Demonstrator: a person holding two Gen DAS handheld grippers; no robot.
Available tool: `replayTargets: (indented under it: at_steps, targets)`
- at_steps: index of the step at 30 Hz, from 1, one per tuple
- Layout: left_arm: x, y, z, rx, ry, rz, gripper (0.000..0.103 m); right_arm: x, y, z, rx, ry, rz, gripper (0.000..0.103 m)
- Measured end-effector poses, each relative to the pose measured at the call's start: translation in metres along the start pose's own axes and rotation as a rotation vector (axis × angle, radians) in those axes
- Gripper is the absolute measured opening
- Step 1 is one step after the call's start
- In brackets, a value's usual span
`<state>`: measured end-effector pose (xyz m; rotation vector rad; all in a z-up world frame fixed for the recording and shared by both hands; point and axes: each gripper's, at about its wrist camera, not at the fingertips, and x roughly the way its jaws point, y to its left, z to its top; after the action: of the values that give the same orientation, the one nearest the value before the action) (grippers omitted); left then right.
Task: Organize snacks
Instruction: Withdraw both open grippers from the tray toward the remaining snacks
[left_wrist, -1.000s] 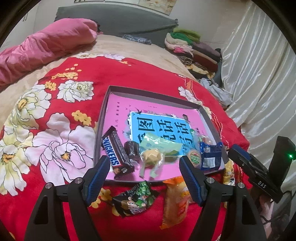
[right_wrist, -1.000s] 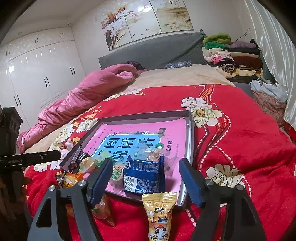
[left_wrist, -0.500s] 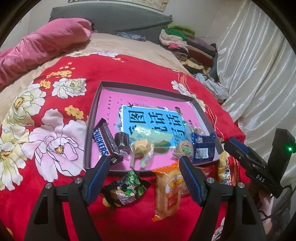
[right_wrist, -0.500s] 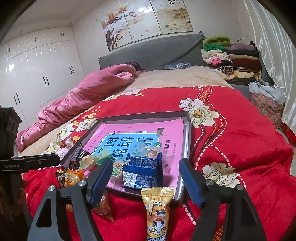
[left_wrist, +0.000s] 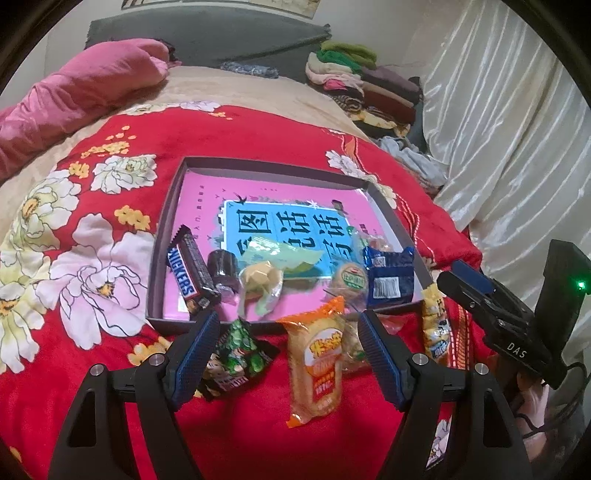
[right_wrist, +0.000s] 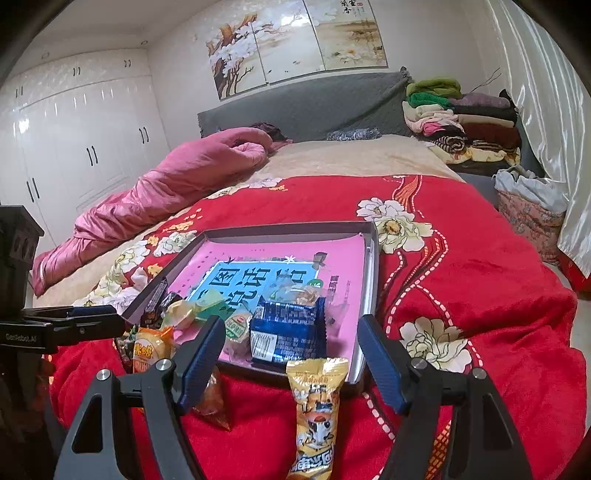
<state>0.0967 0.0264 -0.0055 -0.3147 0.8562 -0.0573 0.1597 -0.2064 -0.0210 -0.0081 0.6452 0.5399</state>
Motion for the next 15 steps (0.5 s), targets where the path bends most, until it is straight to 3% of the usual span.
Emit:
replayTargets:
  at_steps: [15]
  targets:
    - [0.011, -0.009, -0.021, 0.016, 0.085, -0.032, 0.078, 0.005, 0.004, -0.021, 0.001, 0.127, -0.075, 0.074]
